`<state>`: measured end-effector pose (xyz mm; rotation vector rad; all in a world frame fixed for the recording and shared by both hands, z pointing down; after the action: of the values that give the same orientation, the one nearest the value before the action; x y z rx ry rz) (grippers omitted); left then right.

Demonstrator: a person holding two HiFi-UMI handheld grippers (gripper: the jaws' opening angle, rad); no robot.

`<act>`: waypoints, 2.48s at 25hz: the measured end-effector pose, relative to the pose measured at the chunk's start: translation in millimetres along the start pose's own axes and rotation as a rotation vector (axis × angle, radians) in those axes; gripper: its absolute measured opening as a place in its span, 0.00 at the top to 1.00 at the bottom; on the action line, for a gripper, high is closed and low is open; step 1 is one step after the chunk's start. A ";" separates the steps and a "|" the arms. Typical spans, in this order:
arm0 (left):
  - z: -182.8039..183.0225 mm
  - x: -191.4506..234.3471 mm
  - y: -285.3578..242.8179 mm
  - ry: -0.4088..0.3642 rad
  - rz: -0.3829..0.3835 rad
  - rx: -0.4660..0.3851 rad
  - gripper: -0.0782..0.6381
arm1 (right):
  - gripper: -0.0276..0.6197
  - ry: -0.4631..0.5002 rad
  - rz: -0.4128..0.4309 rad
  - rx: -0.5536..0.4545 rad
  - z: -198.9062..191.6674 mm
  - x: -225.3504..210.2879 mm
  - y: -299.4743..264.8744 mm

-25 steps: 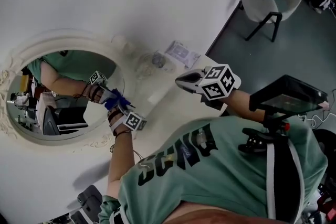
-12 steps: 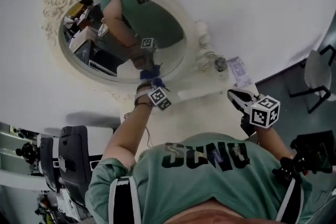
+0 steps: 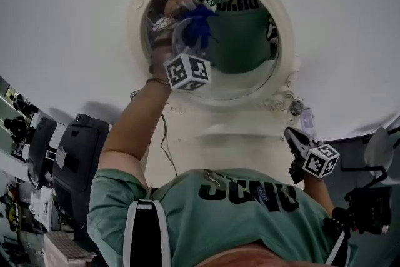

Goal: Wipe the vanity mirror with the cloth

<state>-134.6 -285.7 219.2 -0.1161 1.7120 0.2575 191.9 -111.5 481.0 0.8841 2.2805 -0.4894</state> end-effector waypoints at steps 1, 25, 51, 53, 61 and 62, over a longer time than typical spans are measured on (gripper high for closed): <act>-0.3 23.8 -10.6 -0.022 0.053 -0.001 0.78 | 0.95 0.003 0.002 0.003 1.2 1.9 -7.5; 23.5 7.6 -6.1 -0.376 0.408 -0.075 0.81 | 0.95 -0.008 -0.013 0.074 -7.2 6.7 -23.4; -19.6 -349.2 33.1 -0.193 -0.655 -0.071 0.78 | 0.95 0.034 -0.082 0.113 -12.5 21.5 -32.0; -10.3 -316.5 32.2 -0.140 -0.627 -0.087 0.78 | 0.95 0.048 -0.066 0.100 -11.1 23.4 -31.3; 30.7 -110.2 34.7 -0.031 -0.177 -0.177 0.78 | 0.95 0.066 0.015 0.104 1.8 21.8 -40.7; 33.1 -87.7 33.8 -0.046 -0.115 -0.171 0.78 | 0.95 0.072 0.034 0.106 4.4 19.3 -42.1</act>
<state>-96.4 -251.3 304.5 -0.3314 1.6294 0.3187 153.2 -134.6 469.3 1.0065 2.3179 -0.5763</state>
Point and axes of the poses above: the fingertips, and each gripper's own axes: y backward along the fingers, x to its left, z out of its top, the point moved 10 cm from there along y, backward along the fingers, and after that the axes turned 11 degrees about -y, right-handed, at the moved point
